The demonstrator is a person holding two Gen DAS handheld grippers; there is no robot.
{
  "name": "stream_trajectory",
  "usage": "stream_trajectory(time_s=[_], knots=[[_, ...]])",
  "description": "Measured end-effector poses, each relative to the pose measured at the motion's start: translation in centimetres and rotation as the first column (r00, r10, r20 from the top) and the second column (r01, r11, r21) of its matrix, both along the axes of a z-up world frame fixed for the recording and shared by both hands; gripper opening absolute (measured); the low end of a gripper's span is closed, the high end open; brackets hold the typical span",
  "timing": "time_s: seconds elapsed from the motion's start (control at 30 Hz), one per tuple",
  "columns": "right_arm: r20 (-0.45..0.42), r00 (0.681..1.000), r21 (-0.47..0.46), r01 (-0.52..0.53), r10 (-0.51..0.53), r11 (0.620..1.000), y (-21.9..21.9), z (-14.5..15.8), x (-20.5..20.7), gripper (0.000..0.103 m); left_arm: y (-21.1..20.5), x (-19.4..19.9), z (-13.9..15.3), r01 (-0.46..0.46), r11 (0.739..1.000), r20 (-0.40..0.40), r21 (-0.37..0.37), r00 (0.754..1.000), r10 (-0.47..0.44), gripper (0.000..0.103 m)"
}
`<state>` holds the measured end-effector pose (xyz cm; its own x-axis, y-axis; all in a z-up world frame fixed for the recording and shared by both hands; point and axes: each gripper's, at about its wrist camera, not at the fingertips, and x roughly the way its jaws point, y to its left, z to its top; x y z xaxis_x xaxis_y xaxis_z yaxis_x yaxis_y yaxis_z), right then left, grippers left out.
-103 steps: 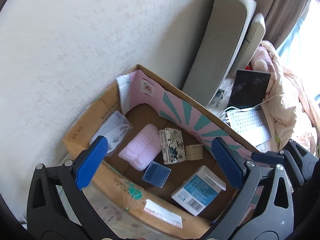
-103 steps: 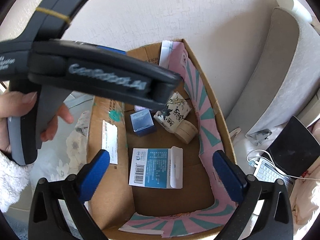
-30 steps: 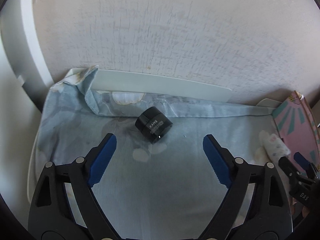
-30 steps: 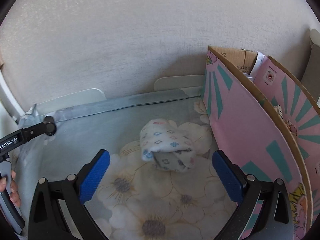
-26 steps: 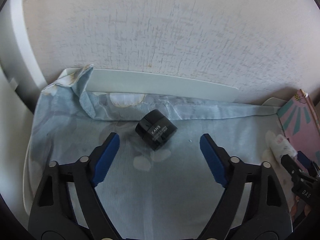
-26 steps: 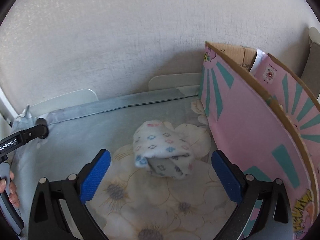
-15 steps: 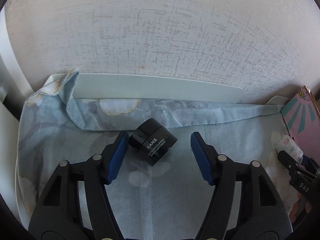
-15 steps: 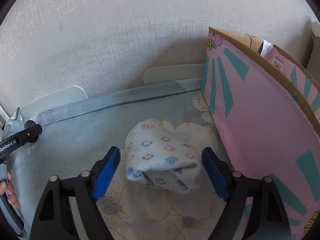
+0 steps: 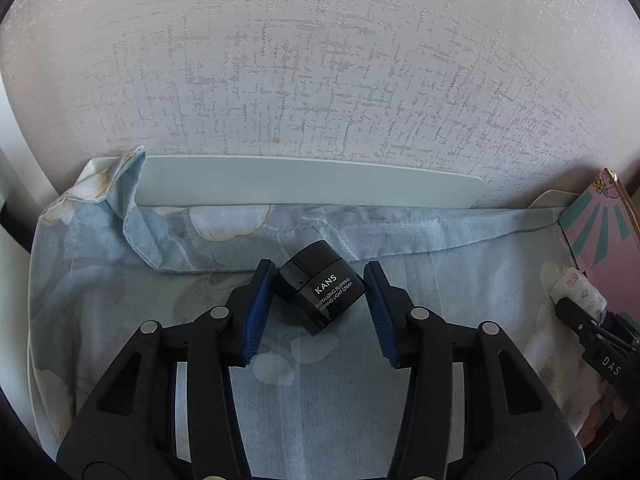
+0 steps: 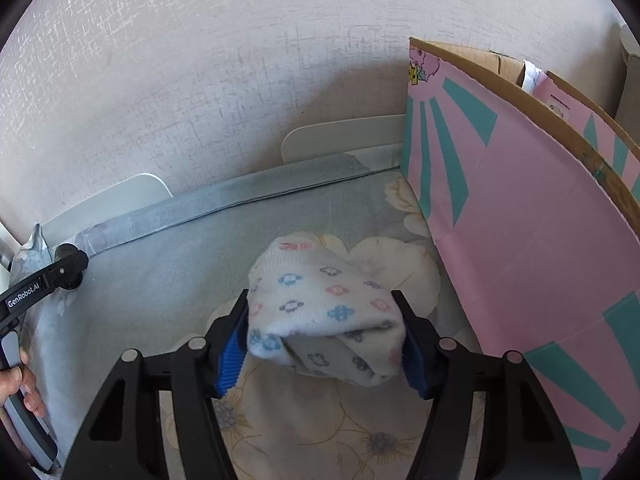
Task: Organize objects
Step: 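Grasp the black KANS jar with the left tool while the right tool grasps the white sock, then carry the black jar and white sock over the cardboard box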
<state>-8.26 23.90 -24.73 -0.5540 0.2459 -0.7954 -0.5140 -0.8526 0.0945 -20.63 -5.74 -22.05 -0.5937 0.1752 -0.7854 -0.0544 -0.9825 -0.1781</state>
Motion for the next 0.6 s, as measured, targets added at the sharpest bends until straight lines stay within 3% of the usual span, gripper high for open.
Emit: stream_trajectory(time_s=[0.33, 0.6], knots=[[-0.007, 1.000, 0.003, -0.030, 0.030, 1.000, 0.0, 1.4, 0.8, 0.059, 0.8, 0.7, 1.0, -0.006, 0.999, 0.029, 0.047, 1.000, 0.005, 0.042], [-0.024, 0.995, -0.010, -0.093, 0.093, 0.996, -0.2, 4.6, 0.9, 0.059, 0.7, 2.7, 4.8, -0.008, 0.998, 0.017, 0.068, 1.000, 0.007, 0.042]])
